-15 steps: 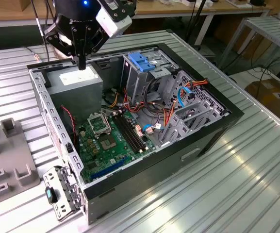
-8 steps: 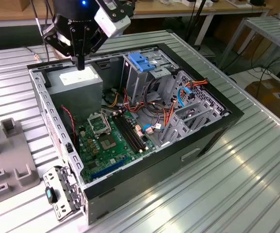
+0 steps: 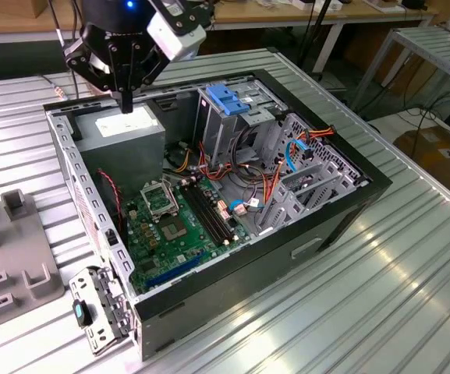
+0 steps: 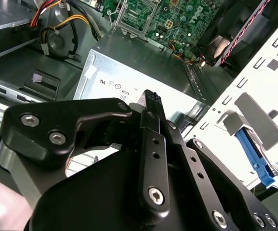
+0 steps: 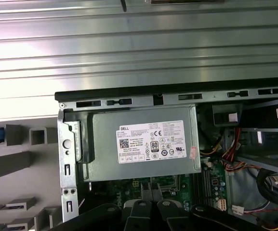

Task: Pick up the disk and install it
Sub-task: 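Reach for the disk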

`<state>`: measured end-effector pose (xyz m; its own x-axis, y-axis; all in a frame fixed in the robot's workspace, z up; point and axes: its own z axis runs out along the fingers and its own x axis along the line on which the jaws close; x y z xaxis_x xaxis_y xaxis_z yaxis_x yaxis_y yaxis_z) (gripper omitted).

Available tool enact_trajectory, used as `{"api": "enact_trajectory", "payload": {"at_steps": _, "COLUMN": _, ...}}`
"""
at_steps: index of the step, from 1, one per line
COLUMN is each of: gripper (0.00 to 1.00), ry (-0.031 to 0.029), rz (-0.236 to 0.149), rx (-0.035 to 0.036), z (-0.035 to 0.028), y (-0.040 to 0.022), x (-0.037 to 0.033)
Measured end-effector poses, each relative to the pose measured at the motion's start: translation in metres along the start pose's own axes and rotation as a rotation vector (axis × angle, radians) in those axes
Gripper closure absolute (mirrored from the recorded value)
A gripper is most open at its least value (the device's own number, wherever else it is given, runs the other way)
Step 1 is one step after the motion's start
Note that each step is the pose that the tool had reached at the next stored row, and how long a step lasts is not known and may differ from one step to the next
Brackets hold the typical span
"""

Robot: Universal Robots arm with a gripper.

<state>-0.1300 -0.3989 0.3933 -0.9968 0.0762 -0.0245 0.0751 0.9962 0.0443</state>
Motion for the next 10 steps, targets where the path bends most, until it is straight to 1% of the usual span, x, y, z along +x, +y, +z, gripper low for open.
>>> {"api": "enact_trajectory", "payload": {"at_steps": 10, "gripper": 0.89, "ry": 0.0, "rz": 0.0, "rx": 0.0, "z": -0.0001, "y": -0.0003, "x": 0.0044}}
